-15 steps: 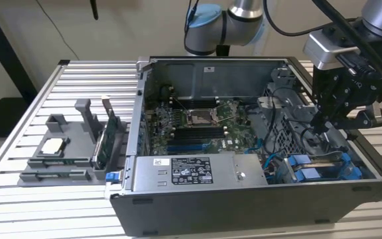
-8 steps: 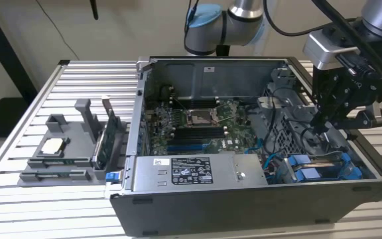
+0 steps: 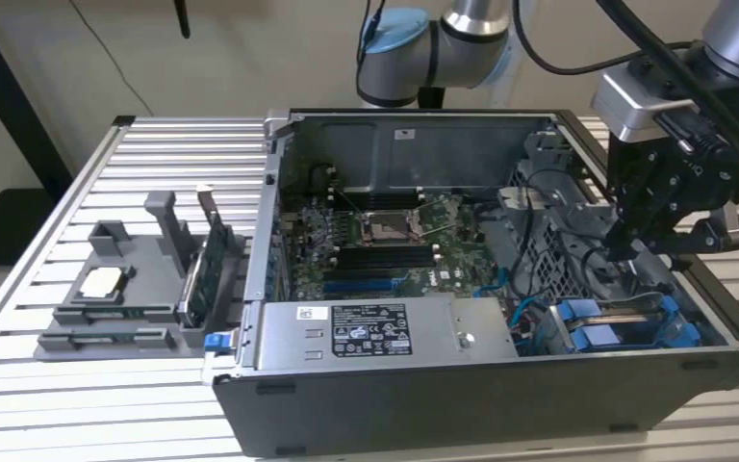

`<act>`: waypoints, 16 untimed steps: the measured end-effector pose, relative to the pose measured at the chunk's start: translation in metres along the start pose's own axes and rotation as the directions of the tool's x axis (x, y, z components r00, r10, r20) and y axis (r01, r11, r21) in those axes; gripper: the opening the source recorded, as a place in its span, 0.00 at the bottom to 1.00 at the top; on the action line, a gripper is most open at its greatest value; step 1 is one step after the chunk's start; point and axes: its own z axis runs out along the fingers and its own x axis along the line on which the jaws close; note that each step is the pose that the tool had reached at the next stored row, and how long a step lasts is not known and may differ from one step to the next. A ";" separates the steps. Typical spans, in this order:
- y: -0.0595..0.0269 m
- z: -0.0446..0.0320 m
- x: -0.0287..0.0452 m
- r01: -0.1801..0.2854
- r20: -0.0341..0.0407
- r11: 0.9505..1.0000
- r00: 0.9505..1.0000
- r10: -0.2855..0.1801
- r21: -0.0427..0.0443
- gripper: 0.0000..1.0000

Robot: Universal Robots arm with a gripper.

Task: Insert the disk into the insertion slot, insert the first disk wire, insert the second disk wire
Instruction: 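Insert the first disk wire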

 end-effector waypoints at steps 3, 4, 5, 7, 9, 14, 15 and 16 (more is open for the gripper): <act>-0.0040 0.0027 0.0009 0.000 -0.001 1.000 1.000 0.000 -0.003 0.19; -0.0053 0.0036 0.0012 0.000 -0.002 1.000 1.000 0.000 -0.004 0.19; -0.0065 0.0045 0.0015 0.000 -0.002 1.000 1.000 0.000 -0.005 0.19; -0.0090 0.0063 0.0023 0.000 -0.003 1.000 1.000 0.000 -0.007 0.19; -0.0110 0.0082 0.0031 -0.001 -0.004 1.000 1.000 0.001 -0.008 0.19; -0.0146 0.0123 0.0047 -0.001 -0.007 1.000 1.000 0.001 -0.011 0.19; -0.0152 0.0128 0.0052 -0.001 -0.008 1.000 1.000 0.001 -0.012 0.19; -0.0156 0.0132 0.0058 -0.001 -0.008 1.000 1.000 0.001 -0.012 0.19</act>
